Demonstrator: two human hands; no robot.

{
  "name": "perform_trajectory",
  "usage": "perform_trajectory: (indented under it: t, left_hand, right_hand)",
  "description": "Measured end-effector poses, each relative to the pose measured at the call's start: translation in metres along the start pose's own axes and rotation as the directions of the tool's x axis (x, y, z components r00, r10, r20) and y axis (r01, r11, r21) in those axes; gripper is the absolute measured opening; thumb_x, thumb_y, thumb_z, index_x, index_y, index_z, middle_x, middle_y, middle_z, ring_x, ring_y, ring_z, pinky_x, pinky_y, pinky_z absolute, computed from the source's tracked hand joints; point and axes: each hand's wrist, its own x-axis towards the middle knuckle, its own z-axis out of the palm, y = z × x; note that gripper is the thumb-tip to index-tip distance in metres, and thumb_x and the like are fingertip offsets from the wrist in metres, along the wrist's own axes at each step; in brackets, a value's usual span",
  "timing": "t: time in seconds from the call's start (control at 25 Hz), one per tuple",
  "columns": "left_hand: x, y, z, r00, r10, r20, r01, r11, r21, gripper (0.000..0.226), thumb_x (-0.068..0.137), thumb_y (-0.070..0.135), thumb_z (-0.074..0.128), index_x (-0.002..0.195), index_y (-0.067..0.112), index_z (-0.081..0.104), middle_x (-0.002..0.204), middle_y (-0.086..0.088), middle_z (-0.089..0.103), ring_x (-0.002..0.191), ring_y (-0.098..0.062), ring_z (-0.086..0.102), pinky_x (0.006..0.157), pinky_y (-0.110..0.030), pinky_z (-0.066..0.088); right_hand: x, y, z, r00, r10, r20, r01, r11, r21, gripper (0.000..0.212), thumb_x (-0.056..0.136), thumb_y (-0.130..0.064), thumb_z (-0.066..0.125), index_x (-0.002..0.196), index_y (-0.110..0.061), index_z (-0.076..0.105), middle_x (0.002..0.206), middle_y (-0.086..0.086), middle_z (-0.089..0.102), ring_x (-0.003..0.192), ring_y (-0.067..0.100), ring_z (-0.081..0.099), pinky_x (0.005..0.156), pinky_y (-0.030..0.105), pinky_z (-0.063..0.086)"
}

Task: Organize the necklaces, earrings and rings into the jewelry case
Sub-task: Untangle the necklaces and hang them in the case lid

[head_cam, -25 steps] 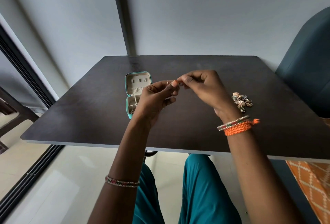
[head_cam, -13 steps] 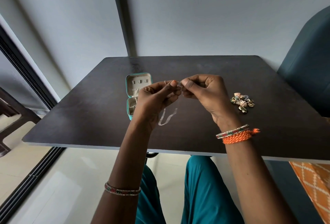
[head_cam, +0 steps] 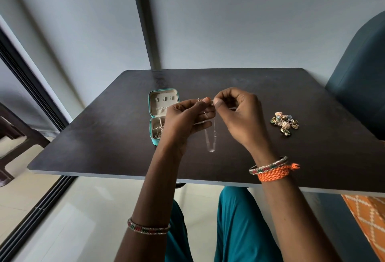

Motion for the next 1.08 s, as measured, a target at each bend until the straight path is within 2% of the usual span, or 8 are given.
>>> perform_trajectory:
  t: [0.12,0.24,0.32,0.56,0.76,0.88,1.0,1.08]
  left_hand:
    - [0.002,-0.001,0.013,0.998,0.033,-0.048,-0.032,0.999,0.004,0.018,0.091,0.015,0.060,0.075,0.009,0.066,0.062,-0.001,0.062,0.061,-0.007,0.063,0.059,-0.020,0.054]
    - [0.001,-0.005,0.019,0.991,0.081,-0.110,-0.081,0.997,0.000,0.015,0.089,0.014,0.062,0.076,0.009,0.067,0.062,0.001,0.062,0.062,-0.006,0.061,0.058,-0.019,0.053]
    - [0.000,-0.006,0.017,0.986,0.113,-0.119,-0.110,0.994,0.029,0.009,0.087,0.016,0.065,0.080,0.014,0.070,0.065,0.007,0.067,0.065,-0.001,0.062,0.059,-0.017,0.052]
    - [-0.001,-0.002,0.008,0.983,0.181,-0.039,-0.174,0.975,0.137,0.009,0.086,0.012,0.065,0.082,0.019,0.070,0.063,0.013,0.069,0.061,0.006,0.058,0.054,-0.012,0.043]
    - [-0.005,-0.004,0.013,0.973,0.218,-0.069,-0.211,0.972,0.099,0.006,0.084,0.011,0.066,0.083,0.015,0.071,0.061,0.011,0.068,0.052,0.004,0.054,0.050,-0.012,0.041]
    - [-0.006,-0.013,0.009,0.987,0.130,-0.093,-0.132,0.991,-0.013,0.002,0.083,0.018,0.068,0.084,0.018,0.070,0.069,0.009,0.068,0.060,0.001,0.055,0.056,-0.016,0.043]
    - [-0.006,-0.027,0.006,0.951,0.090,-0.295,-0.066,0.994,0.091,0.024,0.081,0.035,0.070,0.093,0.018,0.058,0.085,0.003,0.063,0.077,-0.008,0.058,0.061,-0.021,0.045]
    - [-0.006,-0.035,0.004,0.826,0.253,-0.503,-0.067,0.931,0.359,0.047,0.079,0.044,0.070,0.106,0.013,0.047,0.102,-0.002,0.053,0.096,-0.016,0.053,0.078,-0.028,0.045]
  right_hand:
    - [-0.003,0.000,0.006,0.994,0.033,-0.102,-0.022,0.994,0.108,0.007,0.091,-0.010,0.058,0.086,-0.010,0.063,0.075,-0.004,0.068,0.069,0.003,0.067,0.065,0.015,0.052]
    - [-0.008,0.003,0.008,0.988,-0.038,-0.148,0.049,0.996,0.069,0.006,0.092,-0.010,0.057,0.088,-0.012,0.061,0.076,-0.010,0.064,0.070,-0.002,0.063,0.065,0.010,0.047]
    - [-0.008,0.005,0.005,0.990,-0.073,-0.117,0.077,0.997,0.029,0.004,0.092,-0.010,0.058,0.090,-0.013,0.059,0.080,-0.009,0.063,0.075,-0.001,0.062,0.068,0.011,0.046]
    - [0.000,0.010,-0.005,0.999,0.015,0.048,-0.030,0.951,0.309,0.014,0.084,-0.005,0.067,0.089,-0.018,0.066,0.088,0.001,0.072,0.088,0.016,0.070,0.082,0.031,0.056]
    - [0.001,0.004,-0.009,0.998,0.051,0.040,-0.063,0.925,0.375,0.015,0.084,0.002,0.064,0.084,-0.013,0.065,0.081,0.002,0.070,0.078,0.012,0.068,0.074,0.024,0.056]
    - [0.001,0.002,-0.011,0.998,0.054,0.035,-0.063,0.925,0.374,0.015,0.087,0.002,0.060,0.085,-0.013,0.063,0.079,0.001,0.068,0.074,0.013,0.067,0.071,0.022,0.054]
    - [0.001,0.004,-0.012,0.996,0.064,0.070,-0.084,0.932,0.354,0.013,0.090,0.001,0.055,0.087,-0.010,0.060,0.077,0.004,0.065,0.071,0.014,0.066,0.072,0.026,0.056]
    - [0.001,0.003,-0.012,0.994,0.064,0.086,-0.090,0.933,0.349,0.012,0.091,0.002,0.054,0.087,-0.008,0.060,0.076,0.006,0.063,0.069,0.014,0.064,0.072,0.028,0.057]
